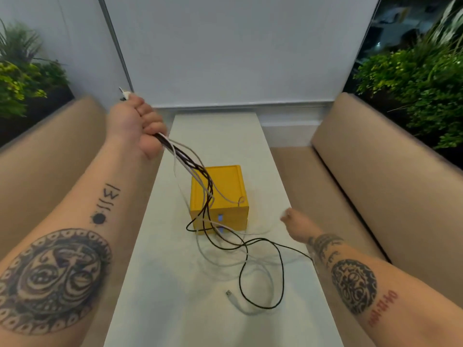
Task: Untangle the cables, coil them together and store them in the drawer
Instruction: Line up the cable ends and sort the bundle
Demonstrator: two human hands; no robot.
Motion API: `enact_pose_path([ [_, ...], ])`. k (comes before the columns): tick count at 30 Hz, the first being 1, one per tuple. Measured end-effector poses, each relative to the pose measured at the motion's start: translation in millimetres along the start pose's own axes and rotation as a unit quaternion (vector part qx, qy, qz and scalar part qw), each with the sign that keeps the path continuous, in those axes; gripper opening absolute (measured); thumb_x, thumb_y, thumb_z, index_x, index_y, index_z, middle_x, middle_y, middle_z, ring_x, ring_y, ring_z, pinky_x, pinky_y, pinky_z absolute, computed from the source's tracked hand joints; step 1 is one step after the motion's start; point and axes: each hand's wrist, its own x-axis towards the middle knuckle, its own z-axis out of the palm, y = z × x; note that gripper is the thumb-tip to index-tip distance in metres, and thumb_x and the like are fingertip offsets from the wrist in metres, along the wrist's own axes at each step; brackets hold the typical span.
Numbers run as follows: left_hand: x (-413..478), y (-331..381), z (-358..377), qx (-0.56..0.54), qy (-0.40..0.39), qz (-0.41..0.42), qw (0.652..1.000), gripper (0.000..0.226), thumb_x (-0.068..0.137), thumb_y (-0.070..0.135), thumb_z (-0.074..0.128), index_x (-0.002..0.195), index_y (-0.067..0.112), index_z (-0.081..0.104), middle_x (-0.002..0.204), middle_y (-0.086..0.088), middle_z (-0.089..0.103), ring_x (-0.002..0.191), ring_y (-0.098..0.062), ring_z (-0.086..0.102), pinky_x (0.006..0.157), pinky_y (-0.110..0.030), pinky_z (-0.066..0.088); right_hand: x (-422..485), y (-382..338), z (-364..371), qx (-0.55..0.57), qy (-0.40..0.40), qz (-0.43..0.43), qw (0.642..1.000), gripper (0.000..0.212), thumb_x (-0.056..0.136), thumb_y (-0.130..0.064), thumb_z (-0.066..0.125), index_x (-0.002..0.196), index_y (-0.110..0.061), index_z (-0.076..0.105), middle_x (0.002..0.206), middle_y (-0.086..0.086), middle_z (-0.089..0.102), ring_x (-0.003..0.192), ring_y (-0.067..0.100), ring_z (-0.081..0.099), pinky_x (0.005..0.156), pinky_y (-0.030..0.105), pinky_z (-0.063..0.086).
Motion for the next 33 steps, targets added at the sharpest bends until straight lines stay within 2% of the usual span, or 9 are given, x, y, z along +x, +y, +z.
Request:
enact_pose_path([
  [5,1,14,12,-0.042,0.01,0.013,0.999,0.044,0.103,0.016,0.036,0.059,0.022,0.037,0.051,0.01,0.027,0.037,-0.005,0.019,0.032,-0.018,0.012,-37,77,54,-0.098,-0.101,0.098,0.985,0.042,0.104,-0.035,0.049,0.136,-0.008,0.051,0.138,0.011,0.055,0.123,0.025,0.055,0.099,0.027,0.042],
  [9,2,0,19,-0.04,0.005,-0.011,0.999,0.037,0.1,0.011,0.033,0.065,0.024,0.034,0.051,0.01,0.027,0.037,-0.005,0.019,0.031,-0.019,0.013,-38,50,41,0.032,-0.097,0.04,0.994,0.023,0.094,-0.032,0.067,0.112,-0.018,0.062,0.1,0.0,0.068,0.079,0.011,0.059,0.069,0.022,0.05],
  [15,0,3,30,-0.057,0.006,-0.005,0.998,0.037,0.098,0.009,0.029,0.065,0.023,0.035,0.053,0.01,0.028,0.039,-0.006,0.019,0.032,-0.02,0.014,-27,-6,-29,0.241,-0.107,-0.015,0.965,0.014,0.097,-0.027,0.063,0.108,-0.02,0.07,0.092,-0.003,0.07,0.086,0.013,0.07,0.074,0.028,0.052],
  [21,-1,0,27,-0.038,0.014,-0.012,0.999,0.035,0.1,0.01,0.033,0.068,0.022,0.037,0.053,0.009,0.03,0.04,-0.006,0.02,0.033,-0.02,0.014,-16,-44,-71,0.396,0.011,-0.112,0.911,0.016,0.099,-0.028,0.062,0.092,-0.03,0.077,0.09,0.004,0.061,0.056,0.011,0.054,0.057,0.027,0.048],
  [24,-3,-5,24,-0.038,0.019,-0.024,0.999,0.035,0.101,0.011,0.033,0.068,0.021,0.038,0.053,0.009,0.03,0.04,-0.006,0.02,0.034,-0.019,0.014,-20,-56,-71,0.261,-0.02,-0.135,0.955,0.009,0.091,-0.028,0.07,0.099,-0.028,0.074,0.094,0.001,0.075,0.074,0.018,0.071,0.068,0.034,0.055],
  [26,-4,-4,24,-0.038,0.021,-0.025,0.999,0.035,0.101,0.01,0.033,0.067,0.021,0.038,0.054,0.009,0.03,0.04,-0.006,0.02,0.034,-0.019,0.014,-19,-59,-68,0.125,-0.09,-0.136,0.979,0.025,0.088,-0.027,0.07,0.113,-0.03,0.07,0.099,-0.006,0.077,0.091,0.014,0.073,0.079,0.036,0.057],
  [29,-3,2,24,-0.041,0.016,-0.022,0.999,0.034,0.101,0.01,0.033,0.069,0.021,0.038,0.053,0.009,0.031,0.04,-0.006,0.021,0.033,-0.02,0.015,-20,-69,-71,-0.01,-0.144,-0.121,0.982,0.056,0.091,0.002,0.051,0.137,-0.031,0.056,0.12,-0.017,0.07,0.106,0.006,0.067,0.088,0.027,0.053],
  [31,-2,6,25,-0.036,0.015,-0.016,0.999,0.033,0.101,0.012,0.034,0.07,0.021,0.039,0.054,0.009,0.031,0.04,-0.006,0.021,0.033,-0.02,0.015,-21,-84,-76,-0.016,-0.068,-0.14,0.988,0.066,0.087,0.011,0.037,0.138,-0.026,0.056,0.123,-0.013,0.067,0.11,0.009,0.065,0.083,0.023,0.048],
  [33,-2,4,26,-0.027,0.022,-0.013,0.999,0.034,0.102,0.013,0.035,0.07,0.021,0.039,0.055,0.009,0.031,0.041,-0.006,0.021,0.033,-0.02,0.015,-27,-106,-81,0.129,0.005,-0.169,0.977,0.046,0.094,-0.002,0.047,0.131,-0.027,0.061,0.122,-0.012,0.068,0.115,0.012,0.065,0.083,0.024,0.049],
])
